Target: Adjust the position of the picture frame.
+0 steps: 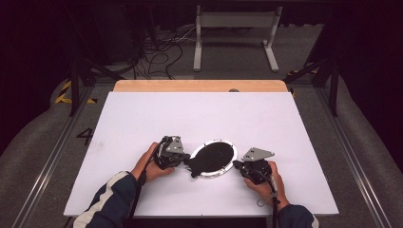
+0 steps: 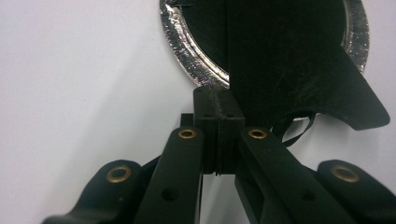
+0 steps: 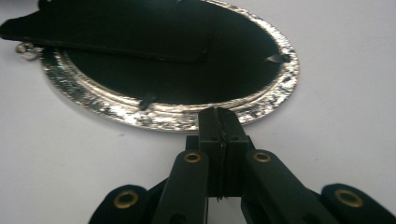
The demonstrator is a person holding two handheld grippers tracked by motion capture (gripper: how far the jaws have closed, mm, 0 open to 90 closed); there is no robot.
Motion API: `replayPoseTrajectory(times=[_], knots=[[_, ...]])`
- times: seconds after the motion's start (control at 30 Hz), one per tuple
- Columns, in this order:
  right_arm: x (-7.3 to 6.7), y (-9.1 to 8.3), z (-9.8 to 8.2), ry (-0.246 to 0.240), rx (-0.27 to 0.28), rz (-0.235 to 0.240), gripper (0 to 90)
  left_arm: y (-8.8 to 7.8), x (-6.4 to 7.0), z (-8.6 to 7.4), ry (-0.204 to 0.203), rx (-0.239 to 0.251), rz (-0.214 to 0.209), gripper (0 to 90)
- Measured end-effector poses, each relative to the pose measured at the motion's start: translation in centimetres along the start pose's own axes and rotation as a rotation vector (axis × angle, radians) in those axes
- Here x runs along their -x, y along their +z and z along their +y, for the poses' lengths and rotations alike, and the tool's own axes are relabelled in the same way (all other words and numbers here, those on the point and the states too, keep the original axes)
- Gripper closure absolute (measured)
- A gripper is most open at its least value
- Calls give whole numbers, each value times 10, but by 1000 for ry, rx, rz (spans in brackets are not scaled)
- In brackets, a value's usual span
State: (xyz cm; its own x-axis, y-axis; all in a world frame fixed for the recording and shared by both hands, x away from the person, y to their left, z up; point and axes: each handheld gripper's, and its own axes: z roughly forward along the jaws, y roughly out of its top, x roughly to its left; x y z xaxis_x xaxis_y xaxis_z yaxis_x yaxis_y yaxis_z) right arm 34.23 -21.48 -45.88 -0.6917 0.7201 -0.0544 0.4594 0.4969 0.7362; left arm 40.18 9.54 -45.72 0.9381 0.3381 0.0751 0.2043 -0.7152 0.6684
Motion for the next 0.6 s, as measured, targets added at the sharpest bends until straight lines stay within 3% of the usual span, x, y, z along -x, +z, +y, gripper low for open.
replayPoseTrajectory(times=[0.23,0.6], knots=[[-4,-1,0,-2,-4,19,899,-3,6,-3,5,0,-13,898],[-6,7,6,-30,-5,-13,900,-11,12,-9,-1,-12,-13,896]])
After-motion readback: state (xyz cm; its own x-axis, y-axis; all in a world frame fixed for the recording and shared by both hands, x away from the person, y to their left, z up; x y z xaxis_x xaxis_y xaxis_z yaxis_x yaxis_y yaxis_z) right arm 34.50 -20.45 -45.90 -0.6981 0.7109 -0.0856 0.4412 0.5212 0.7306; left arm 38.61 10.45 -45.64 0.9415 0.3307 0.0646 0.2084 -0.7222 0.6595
